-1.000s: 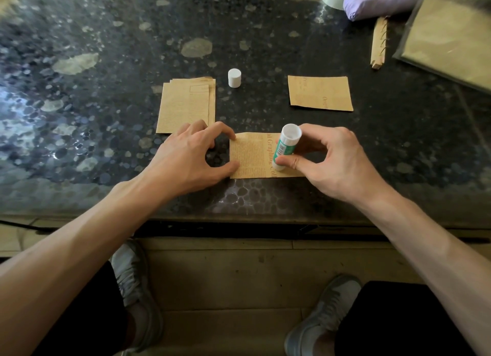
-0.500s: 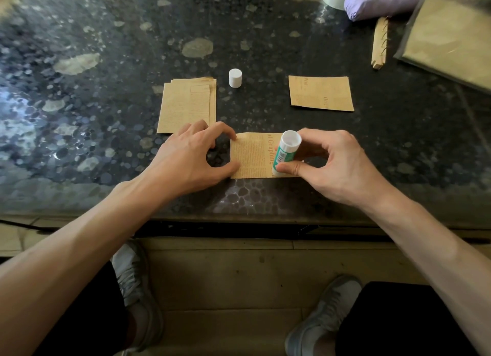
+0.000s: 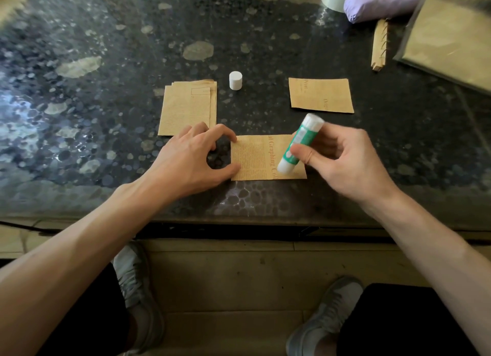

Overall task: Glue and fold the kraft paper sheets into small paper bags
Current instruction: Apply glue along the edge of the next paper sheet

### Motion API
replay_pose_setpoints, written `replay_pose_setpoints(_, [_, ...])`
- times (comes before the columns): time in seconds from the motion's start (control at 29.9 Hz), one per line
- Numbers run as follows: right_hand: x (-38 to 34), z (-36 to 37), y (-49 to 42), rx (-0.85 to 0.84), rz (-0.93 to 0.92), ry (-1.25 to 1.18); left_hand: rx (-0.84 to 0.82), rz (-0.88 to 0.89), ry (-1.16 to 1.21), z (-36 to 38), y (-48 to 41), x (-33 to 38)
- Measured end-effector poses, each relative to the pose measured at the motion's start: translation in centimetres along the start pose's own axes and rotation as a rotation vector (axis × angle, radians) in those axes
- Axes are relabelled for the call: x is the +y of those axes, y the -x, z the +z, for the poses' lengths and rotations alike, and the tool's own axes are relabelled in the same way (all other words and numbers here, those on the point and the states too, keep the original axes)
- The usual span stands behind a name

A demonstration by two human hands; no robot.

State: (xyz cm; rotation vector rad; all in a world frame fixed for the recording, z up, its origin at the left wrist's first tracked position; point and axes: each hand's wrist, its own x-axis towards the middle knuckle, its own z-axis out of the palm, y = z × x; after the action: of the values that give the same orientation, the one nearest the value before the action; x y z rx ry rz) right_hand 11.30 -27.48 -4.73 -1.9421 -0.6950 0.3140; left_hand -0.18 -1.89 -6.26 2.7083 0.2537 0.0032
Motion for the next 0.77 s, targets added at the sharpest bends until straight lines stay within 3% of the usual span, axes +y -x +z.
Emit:
replay_pose_setpoints(0.1, [0.51, -0.58, -0.51, 0.091, -0.042, 0.120, -0.001, -0.007, -0.005, 0.02, -0.03, -0.06])
replay_pose_setpoints(0.33, [0.57, -0.46, -0.30, 0.016, -0.109, 0.342, 0.004, -0.005, -0.010, 0.07, -0.05, -0.04])
replay_pose_setpoints(0.77, [0.16, -1.10, -0.26, 0.037, -0.076, 0.422, 0.002, -0.007, -0.009, 0.03, -0.02, -0.02])
